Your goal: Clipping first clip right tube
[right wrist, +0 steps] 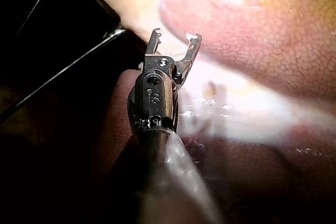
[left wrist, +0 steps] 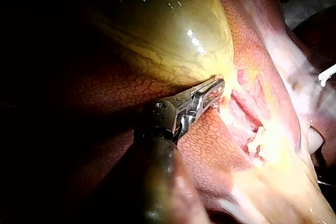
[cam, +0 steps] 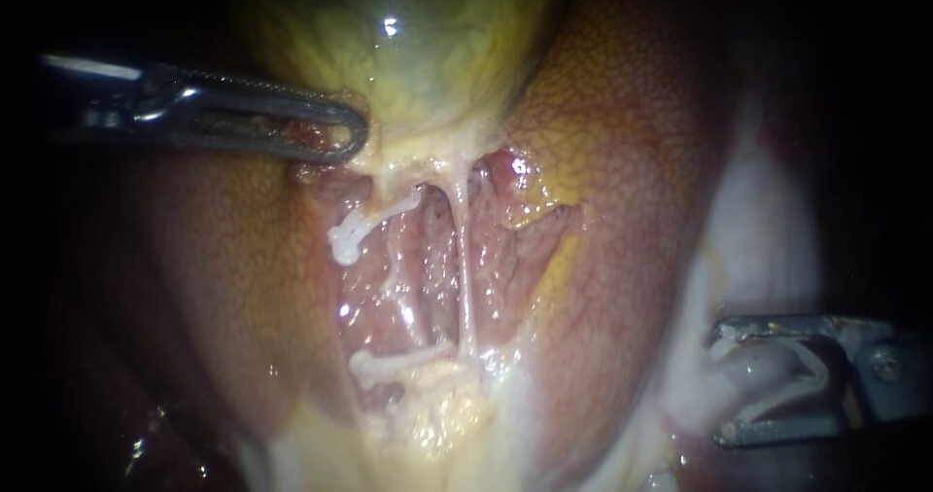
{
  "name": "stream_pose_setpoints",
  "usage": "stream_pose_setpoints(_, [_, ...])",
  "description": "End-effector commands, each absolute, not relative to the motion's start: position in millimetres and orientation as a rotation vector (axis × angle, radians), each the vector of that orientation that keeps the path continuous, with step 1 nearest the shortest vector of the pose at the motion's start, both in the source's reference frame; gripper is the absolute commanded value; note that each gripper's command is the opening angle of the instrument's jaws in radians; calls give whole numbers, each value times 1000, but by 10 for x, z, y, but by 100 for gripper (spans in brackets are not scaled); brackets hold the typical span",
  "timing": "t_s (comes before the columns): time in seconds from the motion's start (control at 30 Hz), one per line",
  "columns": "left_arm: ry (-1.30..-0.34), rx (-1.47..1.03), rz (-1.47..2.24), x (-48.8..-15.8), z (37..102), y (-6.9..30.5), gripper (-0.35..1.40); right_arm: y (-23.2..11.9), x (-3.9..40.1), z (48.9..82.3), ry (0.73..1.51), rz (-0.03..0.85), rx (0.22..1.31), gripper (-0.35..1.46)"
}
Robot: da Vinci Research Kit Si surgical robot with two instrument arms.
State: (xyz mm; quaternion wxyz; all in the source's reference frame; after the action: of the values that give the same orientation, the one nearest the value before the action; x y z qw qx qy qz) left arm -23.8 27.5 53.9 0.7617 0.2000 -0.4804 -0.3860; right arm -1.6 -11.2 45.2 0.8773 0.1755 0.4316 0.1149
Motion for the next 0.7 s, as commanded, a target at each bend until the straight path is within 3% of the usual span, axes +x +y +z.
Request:
stream_pose_setpoints(0.03, [-1045,435,-840,-238,539,275,-35,-112,-16,452,900,240,366,50])
stream_pose_setpoints(0.7, [-1044,436,-879,-192,484,305,-35,-111,-13,455,899,242,364,50])
